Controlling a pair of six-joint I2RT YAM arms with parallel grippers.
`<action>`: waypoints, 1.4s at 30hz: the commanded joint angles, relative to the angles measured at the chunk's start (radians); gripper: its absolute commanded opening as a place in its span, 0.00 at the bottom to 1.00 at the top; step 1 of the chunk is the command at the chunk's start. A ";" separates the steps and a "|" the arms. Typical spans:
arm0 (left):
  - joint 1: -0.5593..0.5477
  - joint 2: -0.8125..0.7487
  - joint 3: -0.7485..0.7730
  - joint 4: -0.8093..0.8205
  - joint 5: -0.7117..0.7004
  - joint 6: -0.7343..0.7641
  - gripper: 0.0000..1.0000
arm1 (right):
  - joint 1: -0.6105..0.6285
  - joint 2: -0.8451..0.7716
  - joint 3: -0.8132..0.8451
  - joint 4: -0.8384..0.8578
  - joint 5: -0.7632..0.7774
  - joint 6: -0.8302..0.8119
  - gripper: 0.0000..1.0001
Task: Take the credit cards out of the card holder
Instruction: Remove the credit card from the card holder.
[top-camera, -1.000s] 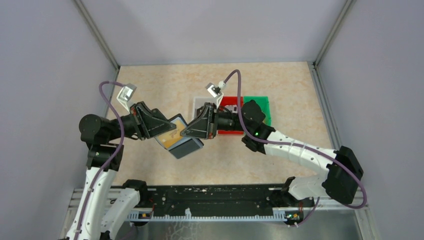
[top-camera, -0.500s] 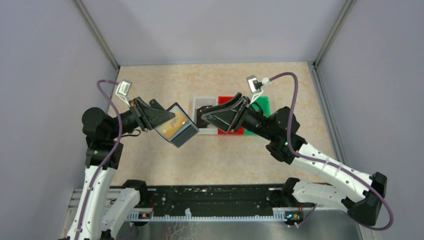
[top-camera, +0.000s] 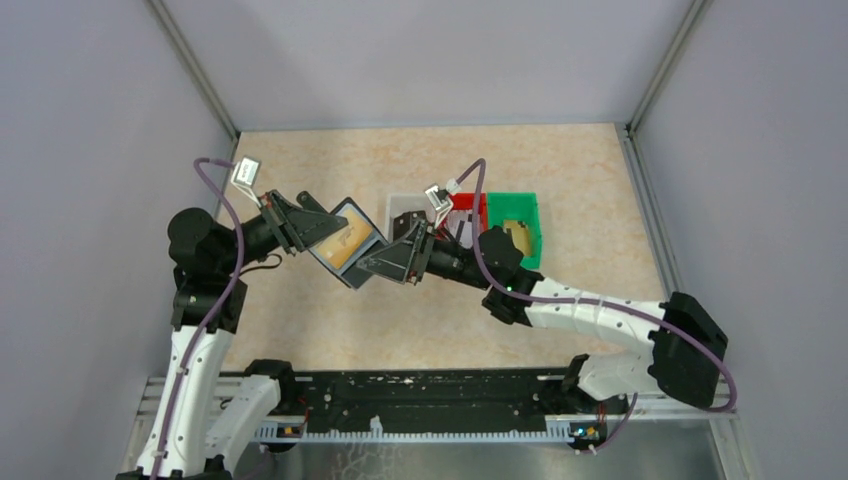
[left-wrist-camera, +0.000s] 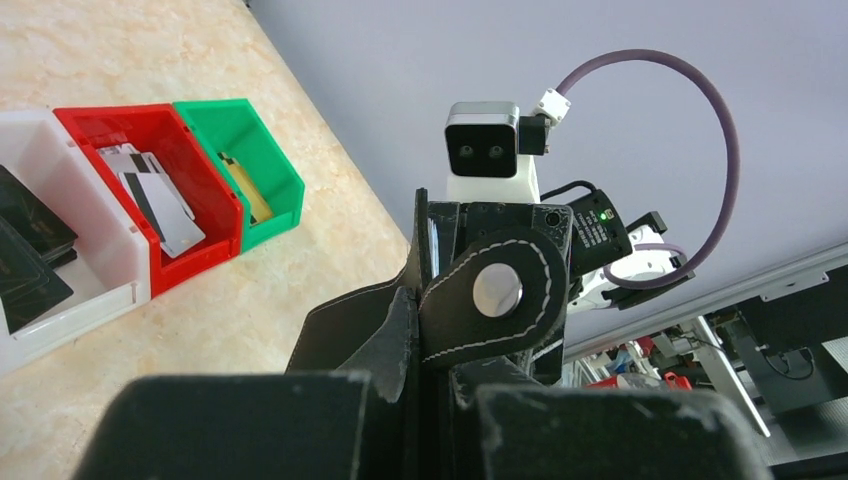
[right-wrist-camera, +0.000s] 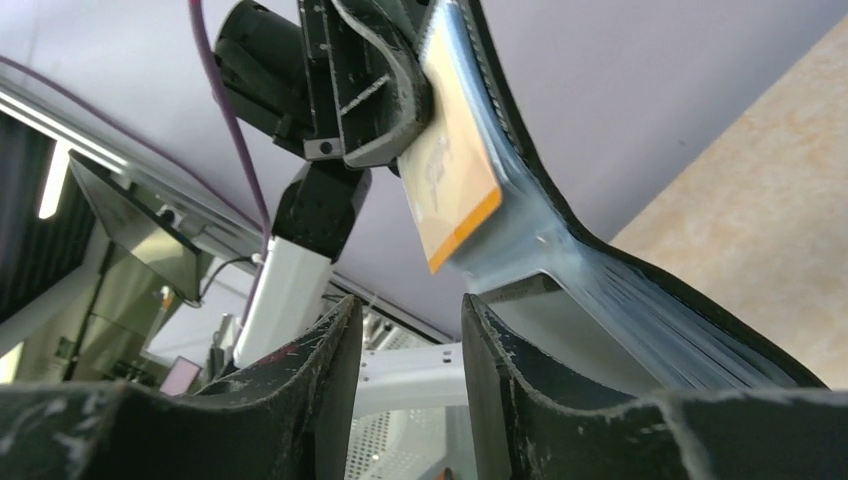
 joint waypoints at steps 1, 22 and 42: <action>0.008 -0.014 0.044 -0.011 -0.013 -0.023 0.00 | 0.014 0.041 0.023 0.193 -0.011 0.057 0.40; 0.015 -0.027 0.053 -0.019 -0.012 -0.036 0.00 | 0.021 0.199 0.065 0.481 -0.031 0.202 0.35; 0.021 -0.025 0.068 -0.026 -0.012 -0.040 0.00 | 0.033 0.208 -0.036 0.618 0.012 0.219 0.00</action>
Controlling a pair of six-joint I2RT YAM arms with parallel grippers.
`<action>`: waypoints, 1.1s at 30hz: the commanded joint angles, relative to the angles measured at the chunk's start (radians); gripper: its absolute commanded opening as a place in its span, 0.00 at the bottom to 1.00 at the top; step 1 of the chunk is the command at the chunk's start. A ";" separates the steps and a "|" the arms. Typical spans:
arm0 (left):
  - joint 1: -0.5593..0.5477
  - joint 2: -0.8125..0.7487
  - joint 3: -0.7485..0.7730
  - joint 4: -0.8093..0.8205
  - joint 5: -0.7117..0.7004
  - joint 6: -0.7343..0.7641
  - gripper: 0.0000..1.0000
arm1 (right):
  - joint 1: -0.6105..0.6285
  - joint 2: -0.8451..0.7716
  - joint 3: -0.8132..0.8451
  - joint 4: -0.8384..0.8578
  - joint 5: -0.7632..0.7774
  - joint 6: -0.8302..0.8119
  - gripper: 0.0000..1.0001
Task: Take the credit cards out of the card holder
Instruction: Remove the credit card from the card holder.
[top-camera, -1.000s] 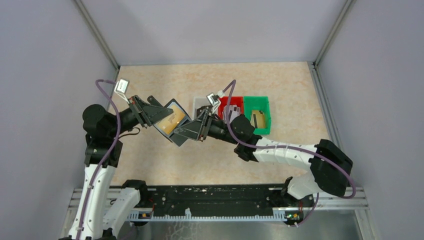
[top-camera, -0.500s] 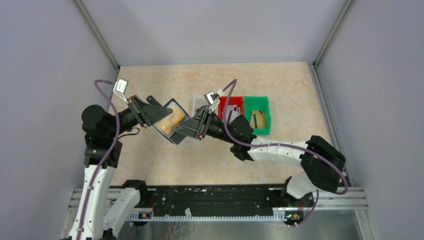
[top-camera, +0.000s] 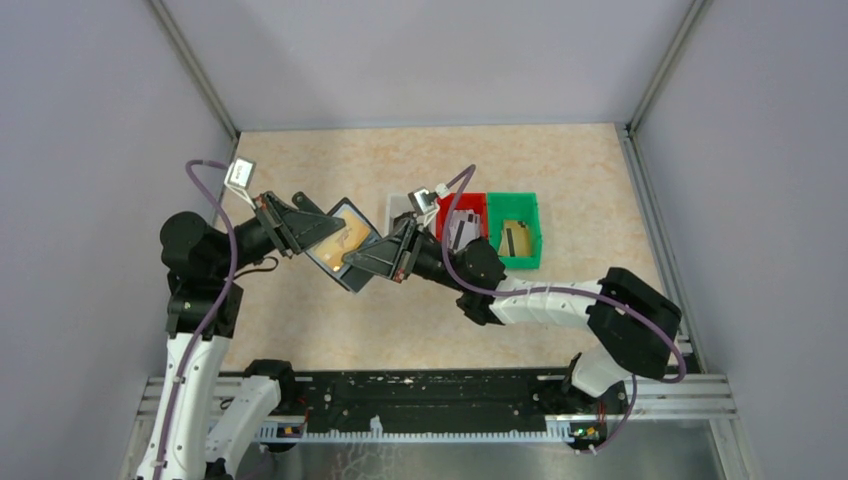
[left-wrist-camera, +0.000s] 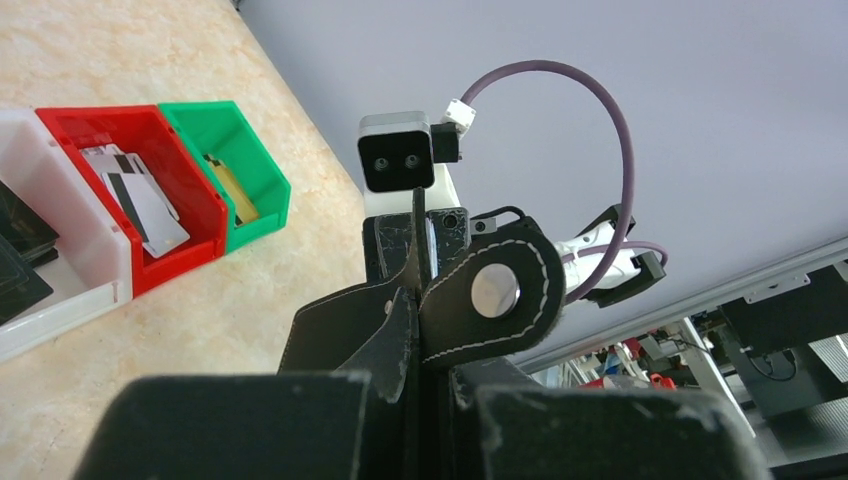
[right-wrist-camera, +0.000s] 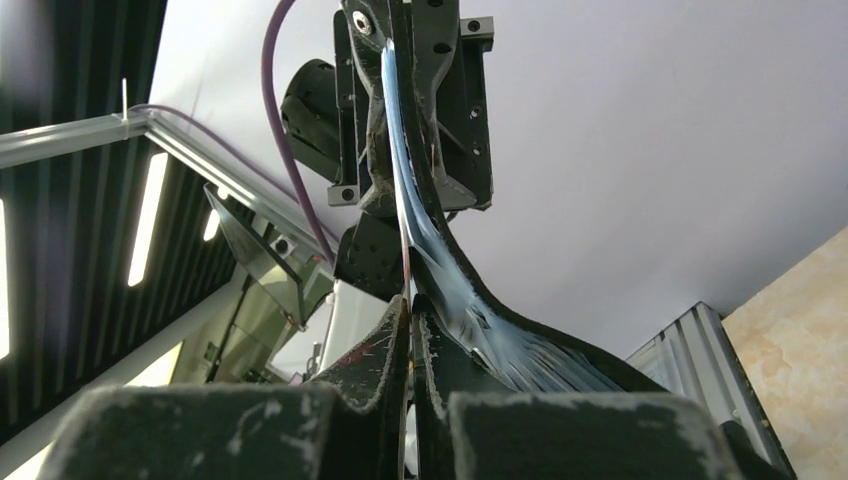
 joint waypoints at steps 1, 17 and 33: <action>0.010 -0.001 0.037 0.015 -0.002 -0.014 0.00 | 0.012 -0.066 -0.048 0.095 0.012 -0.016 0.00; 0.013 0.009 0.053 0.016 -0.002 -0.037 0.00 | 0.012 -0.056 -0.016 0.073 -0.003 -0.022 0.24; 0.015 0.009 0.060 0.014 0.004 -0.039 0.00 | 0.012 0.017 0.046 0.111 -0.027 0.024 0.20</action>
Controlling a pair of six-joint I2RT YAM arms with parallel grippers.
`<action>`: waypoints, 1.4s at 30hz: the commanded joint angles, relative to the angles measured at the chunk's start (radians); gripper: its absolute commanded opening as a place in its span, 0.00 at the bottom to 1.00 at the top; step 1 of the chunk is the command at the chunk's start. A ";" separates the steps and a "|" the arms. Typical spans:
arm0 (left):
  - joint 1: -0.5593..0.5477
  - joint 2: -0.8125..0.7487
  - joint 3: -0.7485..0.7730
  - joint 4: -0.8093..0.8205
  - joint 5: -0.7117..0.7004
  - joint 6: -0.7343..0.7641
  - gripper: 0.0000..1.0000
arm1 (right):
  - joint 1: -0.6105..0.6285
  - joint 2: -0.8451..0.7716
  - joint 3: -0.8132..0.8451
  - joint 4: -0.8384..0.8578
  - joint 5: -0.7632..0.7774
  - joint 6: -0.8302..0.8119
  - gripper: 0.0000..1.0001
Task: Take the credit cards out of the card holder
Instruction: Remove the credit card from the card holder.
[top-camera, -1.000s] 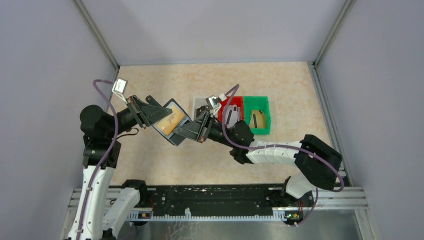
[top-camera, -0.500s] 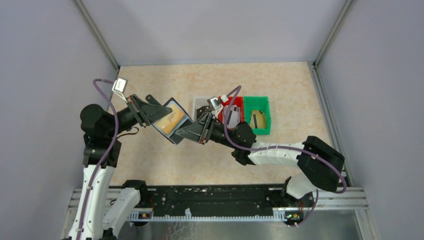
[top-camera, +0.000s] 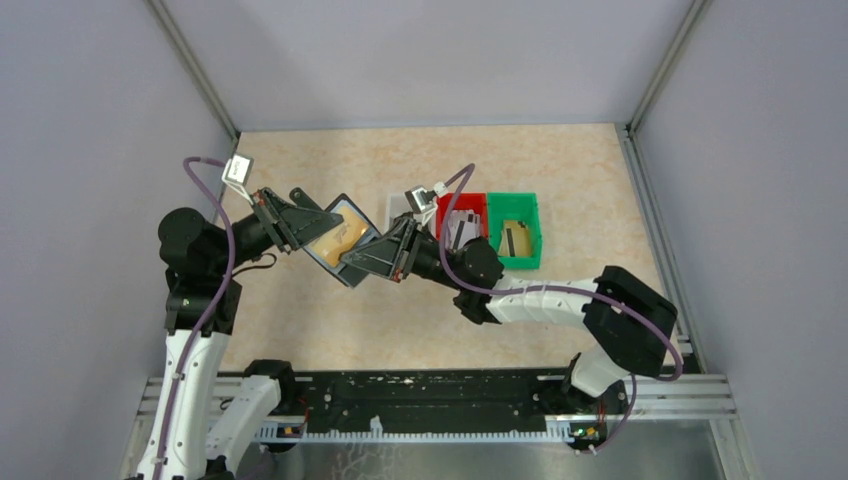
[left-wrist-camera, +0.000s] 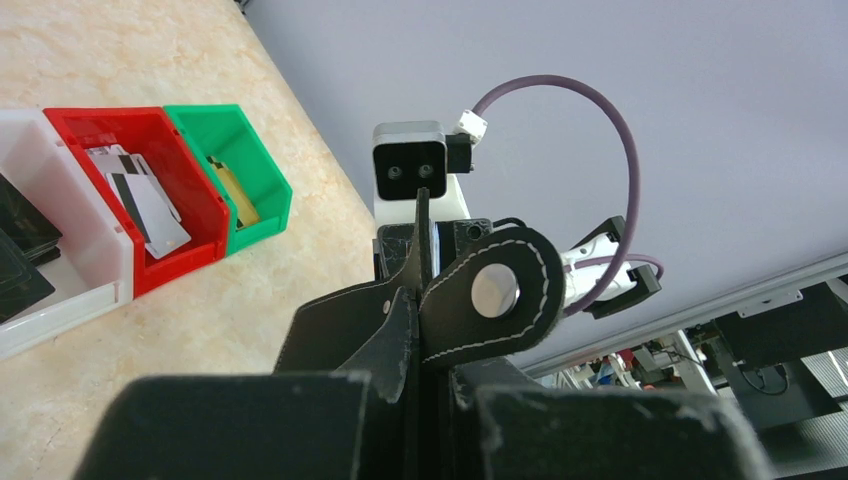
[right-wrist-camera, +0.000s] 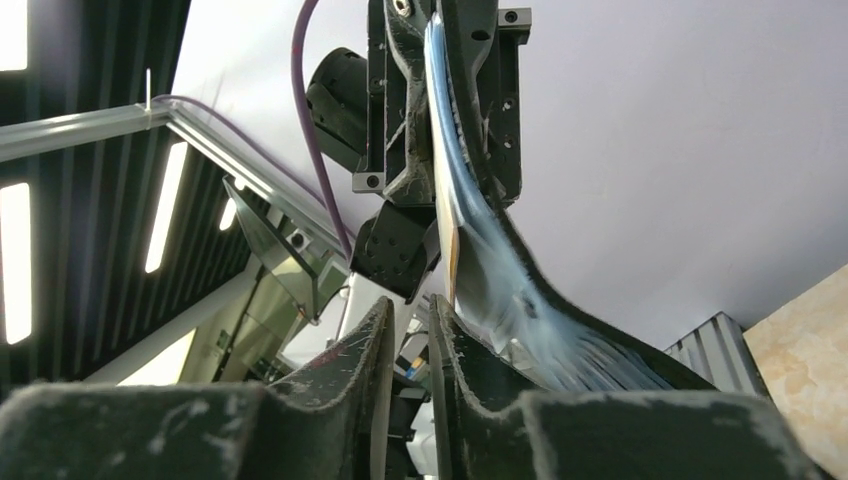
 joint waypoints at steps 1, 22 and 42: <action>0.005 -0.007 0.045 0.027 -0.001 -0.020 0.00 | 0.007 -0.002 0.028 0.061 -0.025 0.018 0.26; 0.005 -0.013 0.045 0.010 -0.003 -0.012 0.00 | 0.005 0.020 0.062 0.040 -0.015 0.001 0.39; 0.016 0.012 0.026 -0.005 -0.017 0.001 0.09 | -0.001 0.004 -0.026 0.115 0.037 -0.011 0.00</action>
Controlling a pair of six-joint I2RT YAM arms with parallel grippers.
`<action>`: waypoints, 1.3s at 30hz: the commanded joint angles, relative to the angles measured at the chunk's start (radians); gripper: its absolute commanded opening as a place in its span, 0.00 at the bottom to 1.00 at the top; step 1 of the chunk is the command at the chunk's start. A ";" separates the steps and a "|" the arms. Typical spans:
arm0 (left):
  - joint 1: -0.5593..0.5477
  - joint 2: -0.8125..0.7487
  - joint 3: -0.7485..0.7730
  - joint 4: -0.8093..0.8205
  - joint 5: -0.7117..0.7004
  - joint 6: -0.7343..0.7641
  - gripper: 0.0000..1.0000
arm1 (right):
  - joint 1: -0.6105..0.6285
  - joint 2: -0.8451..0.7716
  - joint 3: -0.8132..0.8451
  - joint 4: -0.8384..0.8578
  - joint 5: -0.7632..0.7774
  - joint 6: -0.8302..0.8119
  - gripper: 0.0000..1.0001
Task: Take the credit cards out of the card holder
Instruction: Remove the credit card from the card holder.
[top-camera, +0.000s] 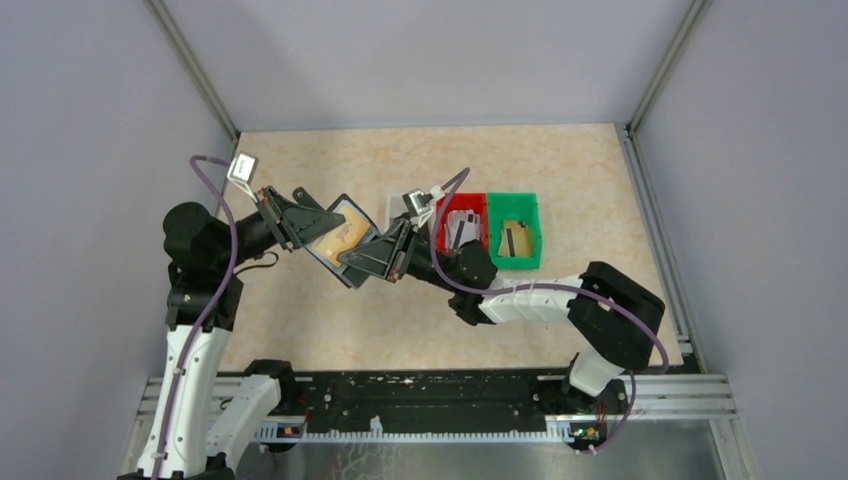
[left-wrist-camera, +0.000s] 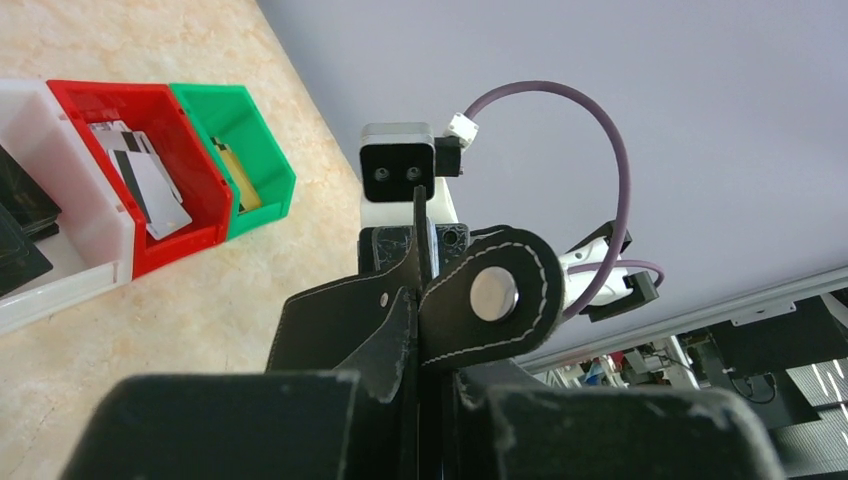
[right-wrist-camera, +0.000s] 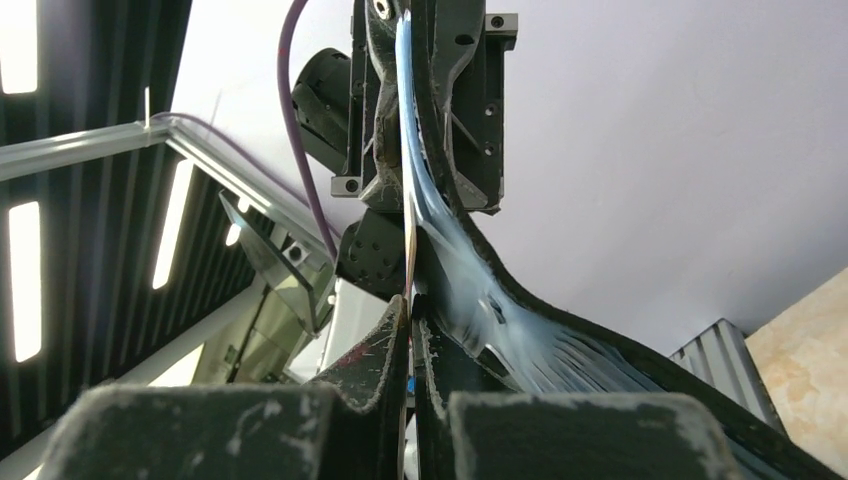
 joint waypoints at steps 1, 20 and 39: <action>0.014 -0.005 0.014 0.031 -0.008 0.001 0.10 | -0.004 -0.071 -0.042 0.041 0.023 -0.044 0.00; 0.028 -0.008 -0.009 0.089 0.049 -0.071 0.11 | -0.004 -0.099 -0.085 0.050 0.035 -0.056 0.00; 0.038 -0.005 -0.014 0.151 0.098 -0.127 0.00 | -0.007 -0.035 -0.085 0.228 0.025 0.020 0.22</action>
